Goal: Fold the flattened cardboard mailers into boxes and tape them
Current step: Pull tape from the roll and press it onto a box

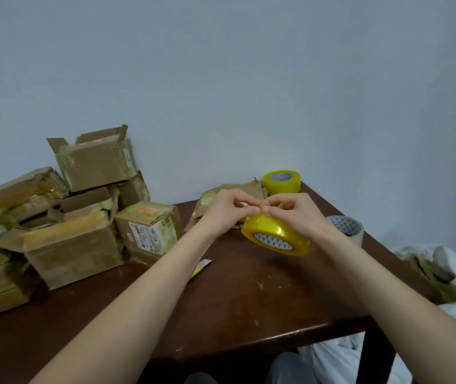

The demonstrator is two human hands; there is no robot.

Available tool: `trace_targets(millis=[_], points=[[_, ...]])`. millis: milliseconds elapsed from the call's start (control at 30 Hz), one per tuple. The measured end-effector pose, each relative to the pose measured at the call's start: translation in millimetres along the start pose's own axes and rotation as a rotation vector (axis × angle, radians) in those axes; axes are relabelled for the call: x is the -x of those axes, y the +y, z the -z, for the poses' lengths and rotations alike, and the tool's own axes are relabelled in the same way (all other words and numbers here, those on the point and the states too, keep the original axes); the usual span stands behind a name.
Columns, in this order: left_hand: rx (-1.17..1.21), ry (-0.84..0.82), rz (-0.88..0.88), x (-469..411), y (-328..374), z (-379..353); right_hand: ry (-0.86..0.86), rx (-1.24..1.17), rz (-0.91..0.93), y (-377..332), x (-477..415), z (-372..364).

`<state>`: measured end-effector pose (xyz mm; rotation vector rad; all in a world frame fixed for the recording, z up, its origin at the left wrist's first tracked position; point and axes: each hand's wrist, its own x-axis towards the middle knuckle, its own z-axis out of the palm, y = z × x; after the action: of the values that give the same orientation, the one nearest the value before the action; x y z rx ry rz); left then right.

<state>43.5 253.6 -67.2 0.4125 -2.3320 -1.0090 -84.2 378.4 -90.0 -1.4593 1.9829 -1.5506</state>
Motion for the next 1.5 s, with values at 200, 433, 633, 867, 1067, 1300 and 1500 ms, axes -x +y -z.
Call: trace_targets(millis=[200,433,633,867,1067,1300,1500], points=[[-0.048,0.128,-0.034,0,-4,-8,-0.01,-0.069,-0.03,4,0,4],[-0.689,0.131,-0.122,-3,3,-10,0.09,0.12,-0.1,2,-11,-4],[-0.598,0.12,-0.023,-5,5,-9,0.133,0.298,-0.135,-5,-13,-10],[-0.097,0.075,0.147,-5,5,3,0.133,0.183,-0.155,-2,-14,-16],[0.013,0.0,0.145,7,6,10,0.119,0.133,-0.195,1,-15,-20],[-0.217,0.105,0.063,7,1,4,0.089,0.05,-0.16,-2,-9,-13],[-0.244,0.099,0.033,2,5,-4,0.111,0.03,-0.126,-6,-4,-6]])
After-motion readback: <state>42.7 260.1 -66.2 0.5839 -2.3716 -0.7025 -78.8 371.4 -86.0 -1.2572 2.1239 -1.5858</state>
